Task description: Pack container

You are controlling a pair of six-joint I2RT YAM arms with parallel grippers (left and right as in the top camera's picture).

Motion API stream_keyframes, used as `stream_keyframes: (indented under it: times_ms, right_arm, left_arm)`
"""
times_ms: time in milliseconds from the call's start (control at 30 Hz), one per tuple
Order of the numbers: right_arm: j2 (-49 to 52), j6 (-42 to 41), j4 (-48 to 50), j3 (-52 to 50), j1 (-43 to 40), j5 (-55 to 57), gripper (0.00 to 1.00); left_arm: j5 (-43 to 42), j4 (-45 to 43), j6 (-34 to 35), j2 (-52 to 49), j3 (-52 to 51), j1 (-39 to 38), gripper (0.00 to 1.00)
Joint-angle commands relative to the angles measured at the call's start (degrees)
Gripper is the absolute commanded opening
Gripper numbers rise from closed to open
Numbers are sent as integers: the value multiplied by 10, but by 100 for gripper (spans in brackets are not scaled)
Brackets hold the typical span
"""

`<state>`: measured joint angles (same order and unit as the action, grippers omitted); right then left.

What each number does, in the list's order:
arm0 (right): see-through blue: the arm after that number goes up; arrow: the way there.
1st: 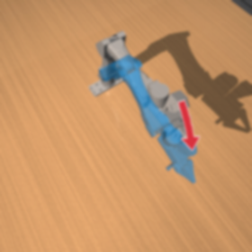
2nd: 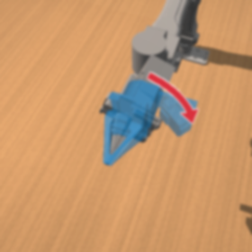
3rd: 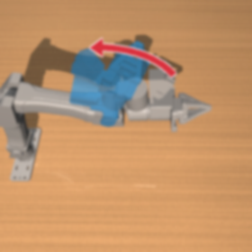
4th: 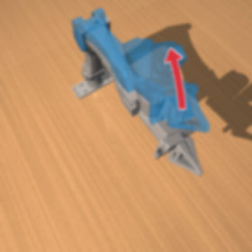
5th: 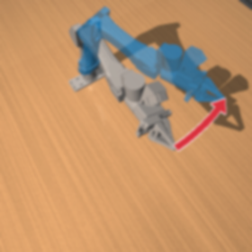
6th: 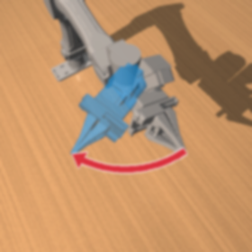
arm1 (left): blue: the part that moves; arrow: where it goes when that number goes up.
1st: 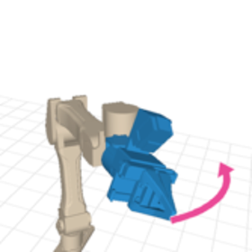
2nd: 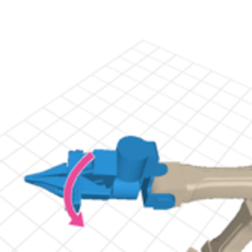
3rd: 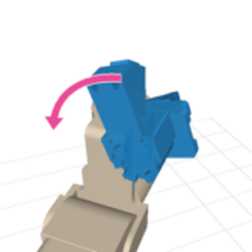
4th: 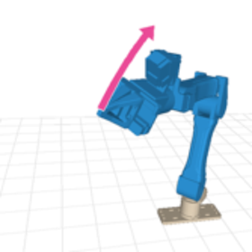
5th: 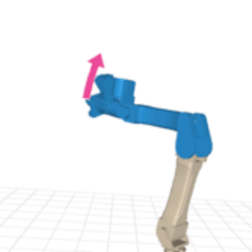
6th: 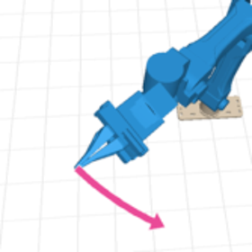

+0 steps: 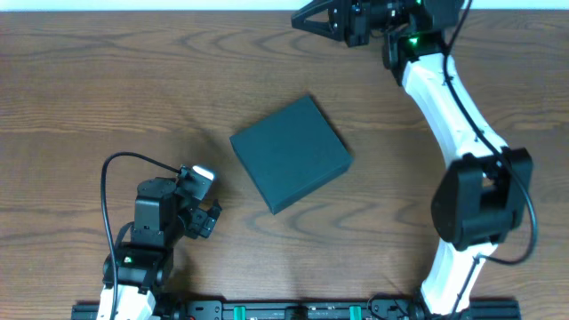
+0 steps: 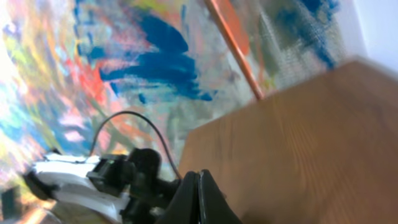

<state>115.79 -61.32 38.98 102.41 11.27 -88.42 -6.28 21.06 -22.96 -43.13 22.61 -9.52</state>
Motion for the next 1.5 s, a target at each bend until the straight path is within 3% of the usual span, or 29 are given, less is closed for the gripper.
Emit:
stream_keyframes:
  times_ms: [0, 67, 200, 333, 533, 700, 1000, 1467]
  right_arm:
    - [-22, 198, -144, 0, -2, 24, 1]
    - [-41, 309, -297, 0, -1, 72, 1]
    - [-84, 515, -648, 0, 23, 308, 1]
    - [-109, 586, -780, 0, 70, 449, 1]
    - [-116, 643, -867, 0, 143, 642, 1]
    - [-116, 680, -914, 0, 200, 737, 1]
    - [-89, 698, -957, 0, 275, 755, 1]
    - [0, 735, -930, 0, 328, 753, 1]
  left_arm:
    - [-8, 1, -8, 0, 3, 2, 95]
    - [-8, 1, -8, 0, 3, 2, 95]
    - [-8, 2, -8, 0, 3, 2, 95]
    - [-8, 1, -8, 0, 3, 2, 95]
    - [-8, 1, -8, 0, 3, 2, 96]
    - [-8, 1, -8, 0, 3, 2, 96]
    - [-8, 2, -8, 0, 3, 2, 95]
    - [-8, 2, -8, 0, 3, 2, 95]
